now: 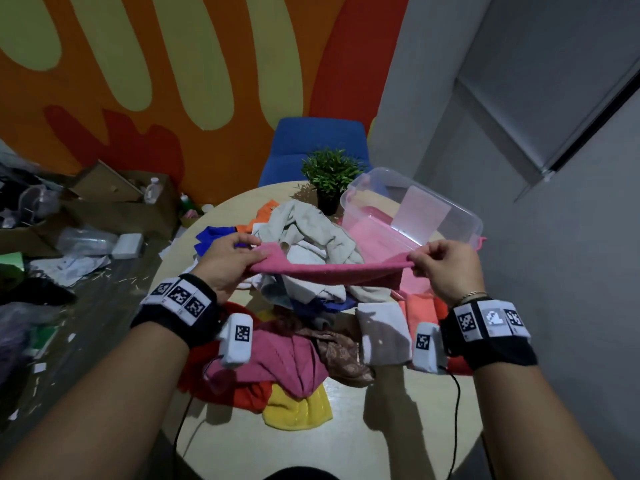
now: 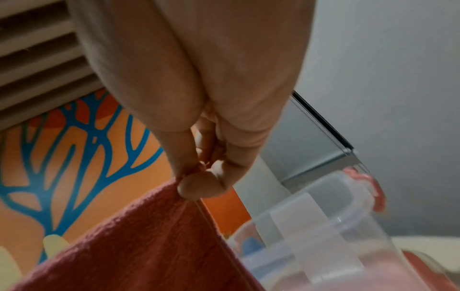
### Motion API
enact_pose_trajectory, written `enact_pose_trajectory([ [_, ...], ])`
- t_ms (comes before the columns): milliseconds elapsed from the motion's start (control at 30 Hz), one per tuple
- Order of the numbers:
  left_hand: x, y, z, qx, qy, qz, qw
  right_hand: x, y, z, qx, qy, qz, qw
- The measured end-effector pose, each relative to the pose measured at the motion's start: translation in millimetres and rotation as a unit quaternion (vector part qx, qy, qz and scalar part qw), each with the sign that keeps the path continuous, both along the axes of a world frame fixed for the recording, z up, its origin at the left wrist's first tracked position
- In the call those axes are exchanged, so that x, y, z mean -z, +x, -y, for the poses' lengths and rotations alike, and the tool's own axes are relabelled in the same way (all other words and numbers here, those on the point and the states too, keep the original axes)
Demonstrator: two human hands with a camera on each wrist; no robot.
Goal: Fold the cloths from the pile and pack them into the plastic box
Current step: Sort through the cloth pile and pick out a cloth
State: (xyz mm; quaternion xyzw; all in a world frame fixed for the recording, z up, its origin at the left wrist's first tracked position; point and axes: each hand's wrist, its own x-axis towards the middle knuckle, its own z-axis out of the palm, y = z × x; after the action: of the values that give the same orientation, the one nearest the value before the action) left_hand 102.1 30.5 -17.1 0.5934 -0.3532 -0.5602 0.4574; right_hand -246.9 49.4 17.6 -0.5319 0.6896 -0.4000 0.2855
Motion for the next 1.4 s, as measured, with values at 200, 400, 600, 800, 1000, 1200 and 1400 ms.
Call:
enact_pose_trajectory([
  [200,-5.3,-3.7,12.0,-0.009,-0.068,0.11,0.992,-15.4,-1.2,12.8,0.009,-0.034,-0.099,0.994],
  [400,-18.8,10.6,2.5,0.069,-0.089,-0.062,0.992,-17.7,-4.9,9.7,-0.004,-0.055,0.051,0.997],
  [600,-23.4,10.8,6.2,-0.029,-0.16,0.053,0.985,-13.7,-1.8,3.2,-0.055,-0.049,0.137,0.988],
  [800,-19.9,19.9,7.5,-0.075,-0.197,0.14,0.967,2.4,1.6,4.5,-0.041,-0.1,0.02,0.994],
  [1000,2.4,26.1,-5.2,-0.017,-0.153,0.164,0.974,28.3,11.5,-13.9,-0.054,-0.028,0.124,0.99],
  [1200,65.8,15.4,-21.2,0.012,-0.056,0.212,0.976,87.7,17.0,-27.4,-0.006,0.056,0.045,0.997],
  [1400,197.8,35.5,-49.5,0.124,0.159,0.205,0.958,183.5,26.1,-76.2,-0.098,0.342,-0.03,0.934],
])
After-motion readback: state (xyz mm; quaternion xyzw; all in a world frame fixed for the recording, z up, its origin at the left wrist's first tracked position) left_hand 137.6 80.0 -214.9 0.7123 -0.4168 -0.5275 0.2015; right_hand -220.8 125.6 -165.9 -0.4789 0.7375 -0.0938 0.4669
